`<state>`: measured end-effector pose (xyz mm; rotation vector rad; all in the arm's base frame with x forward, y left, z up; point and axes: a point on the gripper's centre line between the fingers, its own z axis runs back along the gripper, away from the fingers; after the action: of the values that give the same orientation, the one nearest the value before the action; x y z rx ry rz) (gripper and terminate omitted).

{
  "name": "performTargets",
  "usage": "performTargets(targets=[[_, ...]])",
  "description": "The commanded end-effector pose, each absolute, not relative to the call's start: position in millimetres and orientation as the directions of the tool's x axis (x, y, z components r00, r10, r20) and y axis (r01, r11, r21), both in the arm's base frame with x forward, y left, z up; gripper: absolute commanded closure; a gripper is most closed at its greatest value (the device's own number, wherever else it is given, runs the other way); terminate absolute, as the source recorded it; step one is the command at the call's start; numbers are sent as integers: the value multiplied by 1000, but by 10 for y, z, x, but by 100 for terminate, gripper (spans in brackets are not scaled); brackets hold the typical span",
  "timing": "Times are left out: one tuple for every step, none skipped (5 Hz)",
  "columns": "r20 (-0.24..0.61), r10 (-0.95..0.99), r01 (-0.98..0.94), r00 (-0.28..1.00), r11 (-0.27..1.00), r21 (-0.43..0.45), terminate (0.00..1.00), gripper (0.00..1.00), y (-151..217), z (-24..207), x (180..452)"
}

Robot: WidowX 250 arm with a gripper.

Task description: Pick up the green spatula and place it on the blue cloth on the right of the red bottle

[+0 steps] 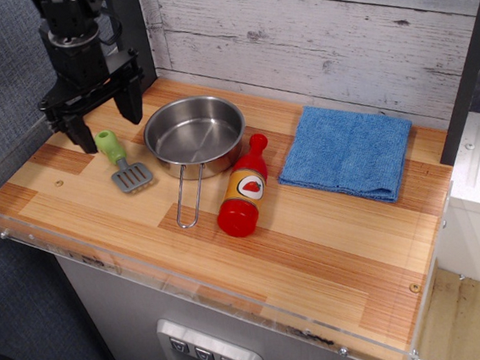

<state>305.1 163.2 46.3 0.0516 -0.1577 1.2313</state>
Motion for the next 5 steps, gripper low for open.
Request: performTargets(targets=[[155,903,-914,401,405,4,0,0,1700,368,2925],[146,889,-900,434,435,23,0,0,1697,216,2955],[161,875,-888,456,458,28,0,0,1689,161,3020],[202,855,-873,478,488,1,0,100,1696,188,3080],[215,843,-863,493,505,-1,0,100,1693,223,3099]])
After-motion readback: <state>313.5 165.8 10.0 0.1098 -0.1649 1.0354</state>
